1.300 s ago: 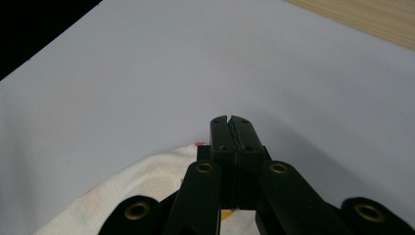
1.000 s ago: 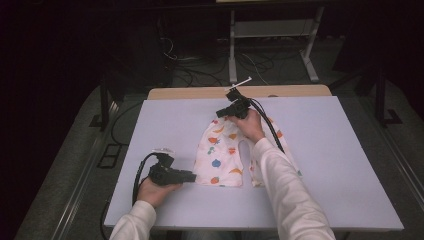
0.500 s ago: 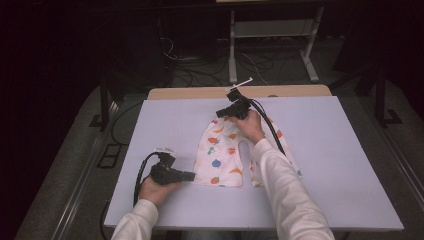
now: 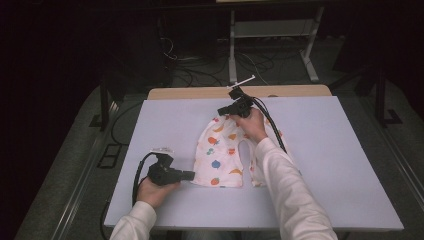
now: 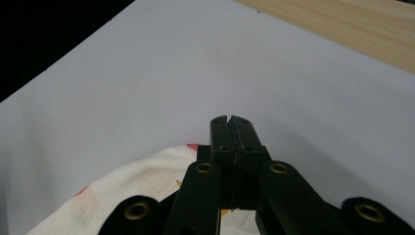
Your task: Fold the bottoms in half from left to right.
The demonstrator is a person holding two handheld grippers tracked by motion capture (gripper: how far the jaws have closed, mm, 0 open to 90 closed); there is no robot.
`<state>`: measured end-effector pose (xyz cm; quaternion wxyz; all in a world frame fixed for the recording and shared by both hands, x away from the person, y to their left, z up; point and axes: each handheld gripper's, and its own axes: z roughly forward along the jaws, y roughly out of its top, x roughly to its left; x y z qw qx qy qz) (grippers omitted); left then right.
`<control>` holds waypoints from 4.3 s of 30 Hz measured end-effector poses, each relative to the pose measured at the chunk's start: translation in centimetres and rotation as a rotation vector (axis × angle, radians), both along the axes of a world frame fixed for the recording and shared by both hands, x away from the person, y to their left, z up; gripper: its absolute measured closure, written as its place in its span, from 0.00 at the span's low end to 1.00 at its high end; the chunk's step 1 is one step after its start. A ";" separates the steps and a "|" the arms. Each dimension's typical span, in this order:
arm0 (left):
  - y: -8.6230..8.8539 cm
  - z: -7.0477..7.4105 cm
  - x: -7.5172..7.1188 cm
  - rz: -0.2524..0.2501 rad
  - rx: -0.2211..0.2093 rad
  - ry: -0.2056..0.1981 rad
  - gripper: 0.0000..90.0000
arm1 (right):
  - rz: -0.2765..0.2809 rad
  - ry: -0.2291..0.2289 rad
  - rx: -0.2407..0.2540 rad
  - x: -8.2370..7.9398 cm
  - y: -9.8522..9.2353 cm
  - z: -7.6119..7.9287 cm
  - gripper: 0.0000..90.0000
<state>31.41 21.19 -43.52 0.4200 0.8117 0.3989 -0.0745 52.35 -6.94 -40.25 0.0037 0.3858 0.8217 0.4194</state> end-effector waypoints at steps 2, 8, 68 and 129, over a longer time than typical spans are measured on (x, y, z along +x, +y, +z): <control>-0.1 0.3 0.0 -0.004 -0.009 -0.005 0.99 | 0.003 -0.007 -0.003 0.0 -0.1 0.2 0.98; -0.4 1.5 -0.1 -0.022 -0.046 -0.021 0.99 | -0.002 -0.011 -0.005 -0.1 -0.6 0.8 0.98; -13.1 6.3 -0.3 -0.252 -0.064 -0.123 0.99 | -0.063 -0.043 0.056 0.0 -8.3 1.9 0.98; -27.0 0.8 3.2 -0.291 -0.044 -0.013 0.99 | -0.075 -0.009 -0.045 1.4 -14.2 -1.3 0.98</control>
